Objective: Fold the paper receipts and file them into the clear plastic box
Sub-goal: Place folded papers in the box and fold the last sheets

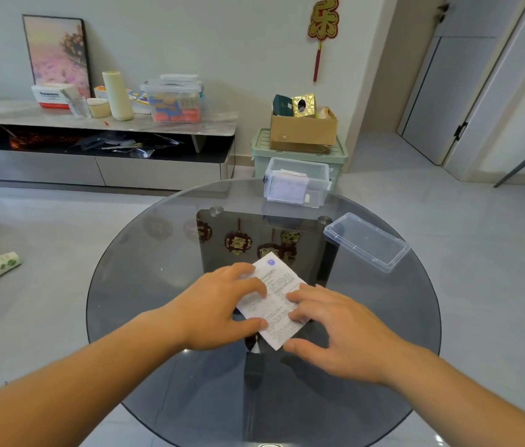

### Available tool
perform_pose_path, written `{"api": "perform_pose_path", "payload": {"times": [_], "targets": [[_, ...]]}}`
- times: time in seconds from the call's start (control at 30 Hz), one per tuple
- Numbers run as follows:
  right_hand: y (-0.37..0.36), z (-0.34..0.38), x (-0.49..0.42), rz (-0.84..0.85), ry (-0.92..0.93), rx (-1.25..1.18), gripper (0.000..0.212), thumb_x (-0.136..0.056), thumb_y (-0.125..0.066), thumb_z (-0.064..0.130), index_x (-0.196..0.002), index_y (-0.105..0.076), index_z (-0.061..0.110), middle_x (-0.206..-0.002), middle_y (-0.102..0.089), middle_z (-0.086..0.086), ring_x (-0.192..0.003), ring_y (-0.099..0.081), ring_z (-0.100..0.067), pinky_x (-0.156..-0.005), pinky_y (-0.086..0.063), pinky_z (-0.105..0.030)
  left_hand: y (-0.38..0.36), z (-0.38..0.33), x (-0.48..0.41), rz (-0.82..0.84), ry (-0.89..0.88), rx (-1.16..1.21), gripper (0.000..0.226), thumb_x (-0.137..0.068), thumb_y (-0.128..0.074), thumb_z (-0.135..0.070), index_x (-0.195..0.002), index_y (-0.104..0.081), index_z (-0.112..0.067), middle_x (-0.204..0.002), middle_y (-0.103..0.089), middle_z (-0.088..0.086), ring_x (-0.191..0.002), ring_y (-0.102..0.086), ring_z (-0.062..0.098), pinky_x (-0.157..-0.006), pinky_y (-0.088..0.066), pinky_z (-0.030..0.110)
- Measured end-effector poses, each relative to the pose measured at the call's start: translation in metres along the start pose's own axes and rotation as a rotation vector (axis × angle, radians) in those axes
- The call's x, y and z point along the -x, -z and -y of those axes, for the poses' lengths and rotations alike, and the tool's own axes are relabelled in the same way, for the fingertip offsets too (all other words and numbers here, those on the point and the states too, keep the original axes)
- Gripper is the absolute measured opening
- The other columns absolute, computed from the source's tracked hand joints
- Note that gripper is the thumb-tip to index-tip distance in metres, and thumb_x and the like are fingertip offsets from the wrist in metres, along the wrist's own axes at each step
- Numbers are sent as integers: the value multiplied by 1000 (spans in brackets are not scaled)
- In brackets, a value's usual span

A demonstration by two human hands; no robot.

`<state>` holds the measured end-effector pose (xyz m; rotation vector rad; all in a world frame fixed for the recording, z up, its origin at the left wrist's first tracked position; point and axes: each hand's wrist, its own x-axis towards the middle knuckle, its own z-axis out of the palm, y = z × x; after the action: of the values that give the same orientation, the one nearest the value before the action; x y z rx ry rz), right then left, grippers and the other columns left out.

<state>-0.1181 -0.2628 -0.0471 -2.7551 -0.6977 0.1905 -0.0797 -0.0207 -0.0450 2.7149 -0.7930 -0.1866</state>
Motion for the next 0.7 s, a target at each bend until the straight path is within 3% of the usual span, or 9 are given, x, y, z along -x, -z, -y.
{"api": "perform_pose_path", "payload": {"times": [0.1, 0.17, 0.2, 0.27, 0.37, 0.53, 0.63, 0.7], "targets": [[-2, 2, -4, -10, -32, 0, 49, -85, -52, 74, -119, -52, 39, -152, -36, 23, -141, -28, -1, -112, -29, -25, 5, -8, -4, -102, 158, 228, 47, -89, -70, -43, -132, -51, -37, -147, -33, -12, -126, -44, 13, -82, -51, 12], [-3, 3, -7, -37, -42, 20, 47, -83, -52, 76, -112, -52, 39, -146, -41, 23, -131, -30, -1, -107, -34, -25, 9, -14, -8, -128, 328, 450, 35, -89, -73, -33, -121, -58, -34, -136, -45, -9, -108, -58, 15, -63, -54, 12], [-3, 4, -8, -49, -44, 23, 47, -82, -51, 77, -110, -51, 39, -142, -42, 23, -126, -31, -1, -103, -36, -24, 10, -15, -10, -130, 391, 546, 28, -90, -73, -31, -116, -61, -32, -130, -51, -8, -98, -64, 16, -60, -56, 16], [-3, 5, -9, -45, -51, 16, 51, -80, -49, 80, -114, -49, 41, -139, -43, 23, -120, -33, -1, -98, -41, -24, 10, -14, -12, -107, 465, 672, 20, -92, -71, -29, -111, -65, -27, -118, -61, -7, -85, -68, 16, -62, -60, 25], [-3, 5, -7, -35, -35, 44, 65, -79, -44, 84, -127, -46, 41, -135, -43, 23, -120, -36, -2, -98, -40, -22, 15, -13, -11, -1, 462, 888, 20, -99, -61, -26, -110, -70, -12, -106, -73, 5, -76, -67, 14, -66, -56, 23], [0, 5, -4, -81, -47, 70, 77, -80, -43, 84, -140, -44, 35, -140, -45, 20, -128, -37, -3, -106, -33, -25, 21, -19, -6, 70, 576, 1307, 22, -99, -61, -20, -109, -69, -3, -100, -77, 11, -85, -73, 19, -70, -60, 27], [-3, 4, -3, -116, -49, 50, 57, -90, -45, 71, -134, -51, 35, -135, -51, 19, -122, -44, -3, -104, -40, -24, 26, -21, -1, 128, 609, 1490, 22, -94, -67, -24, -100, -70, -3, -106, -75, 18, -90, -73, 25, -76, -62, 31], [-2, 4, -3, -157, -41, 29, 36, -98, -44, 58, -121, -59, 35, -122, -58, 20, -110, -49, -1, -95, -46, -24, 30, -21, 3, 194, 541, 1358, 26, -86, -74, -30, -98, -76, -7, -104, -75, 15, -88, -71, 20, -78, -60, 29]]}}
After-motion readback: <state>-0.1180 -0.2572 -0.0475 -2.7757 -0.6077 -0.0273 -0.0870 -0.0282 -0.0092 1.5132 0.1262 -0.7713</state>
